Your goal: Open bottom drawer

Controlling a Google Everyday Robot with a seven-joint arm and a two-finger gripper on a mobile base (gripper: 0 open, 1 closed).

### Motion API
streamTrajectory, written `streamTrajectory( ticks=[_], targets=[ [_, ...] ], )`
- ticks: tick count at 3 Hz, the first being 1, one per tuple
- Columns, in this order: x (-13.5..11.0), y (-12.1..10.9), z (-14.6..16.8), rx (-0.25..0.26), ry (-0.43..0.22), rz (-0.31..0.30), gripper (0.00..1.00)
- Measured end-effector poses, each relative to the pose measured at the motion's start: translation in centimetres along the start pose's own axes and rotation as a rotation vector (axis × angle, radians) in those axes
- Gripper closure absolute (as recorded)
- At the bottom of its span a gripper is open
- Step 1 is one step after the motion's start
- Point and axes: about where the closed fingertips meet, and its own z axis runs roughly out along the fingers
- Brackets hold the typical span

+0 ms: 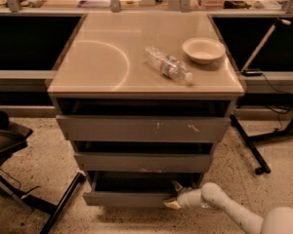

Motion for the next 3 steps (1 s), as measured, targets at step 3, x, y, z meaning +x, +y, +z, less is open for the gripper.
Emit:
streamTrajectory(
  ticks=[3],
  targets=[
    [0.3,2.7,-0.7,-0.035,0.001,0.012,1.0]
  ],
)
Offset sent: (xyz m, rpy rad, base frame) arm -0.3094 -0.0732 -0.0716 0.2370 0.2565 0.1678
